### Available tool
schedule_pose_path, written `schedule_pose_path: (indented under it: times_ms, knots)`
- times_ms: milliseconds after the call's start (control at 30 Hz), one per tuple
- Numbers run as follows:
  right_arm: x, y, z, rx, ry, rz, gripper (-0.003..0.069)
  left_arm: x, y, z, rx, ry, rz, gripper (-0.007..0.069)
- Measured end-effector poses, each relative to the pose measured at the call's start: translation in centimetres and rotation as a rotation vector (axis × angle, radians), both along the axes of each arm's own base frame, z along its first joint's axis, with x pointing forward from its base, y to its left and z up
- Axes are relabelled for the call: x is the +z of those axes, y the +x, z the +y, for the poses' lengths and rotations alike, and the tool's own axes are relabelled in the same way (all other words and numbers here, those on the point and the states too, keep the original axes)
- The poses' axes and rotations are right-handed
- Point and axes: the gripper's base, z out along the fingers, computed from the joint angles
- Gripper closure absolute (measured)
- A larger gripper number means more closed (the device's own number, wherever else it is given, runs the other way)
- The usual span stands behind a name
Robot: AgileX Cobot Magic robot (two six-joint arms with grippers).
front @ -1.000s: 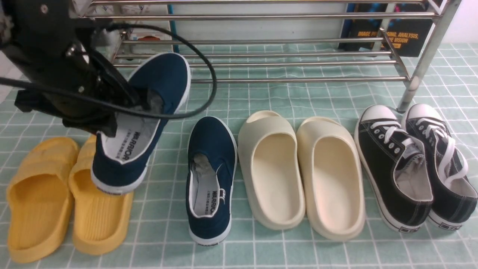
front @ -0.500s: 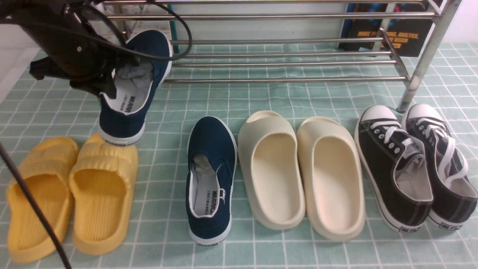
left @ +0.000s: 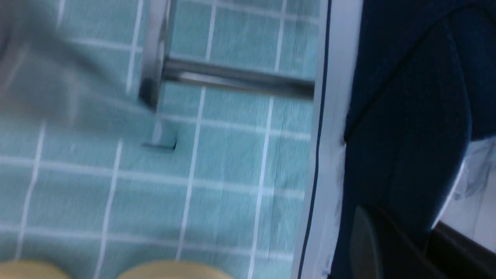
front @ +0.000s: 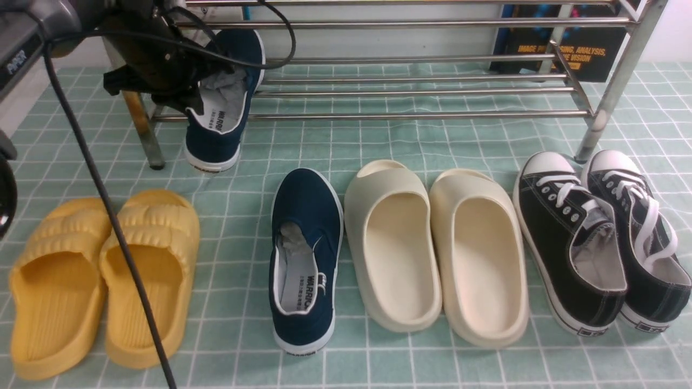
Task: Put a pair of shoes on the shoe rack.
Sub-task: Use the left arm to put a shoe into the shoe rack
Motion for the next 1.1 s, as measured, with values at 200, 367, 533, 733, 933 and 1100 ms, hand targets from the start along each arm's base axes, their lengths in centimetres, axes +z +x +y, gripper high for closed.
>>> schedule_pose_path:
  times_ms: [200, 367, 533, 733, 933, 1100]
  knots:
    - [0.0, 0.0, 0.0, 0.000, 0.000, 0.000, 0.0412, -0.1, 1.0, 0.0, 0.026, -0.015, -0.076, 0.0600]
    - [0.0, 0.0, 0.0, 0.000, 0.000, 0.000, 0.0412, 0.2, 1.3, 0.1, 0.028, 0.003, -0.115, 0.0600]
    - [0.0, 0.0, 0.0, 0.000, 0.000, 0.000, 0.0412, 0.2, 1.3, 0.2, 0.027, 0.011, -0.119, 0.0569]
    - [0.0, 0.0, 0.0, 0.000, 0.000, 0.000, 0.0412, 0.6, 1.4, 0.2, 0.028, 0.015, -0.148, 0.0426]
    - [0.0, 0.0, 0.0, 0.000, 0.000, 0.000, 0.0412, 3.6, -0.2, 0.3, 0.032, 0.007, -0.161, 0.0304]
    - [0.0, 0.0, 0.0, 0.000, 0.000, 0.000, 0.0412, 7.3, -2.8, 0.8, 0.036, 0.030, -0.153, 0.0326]
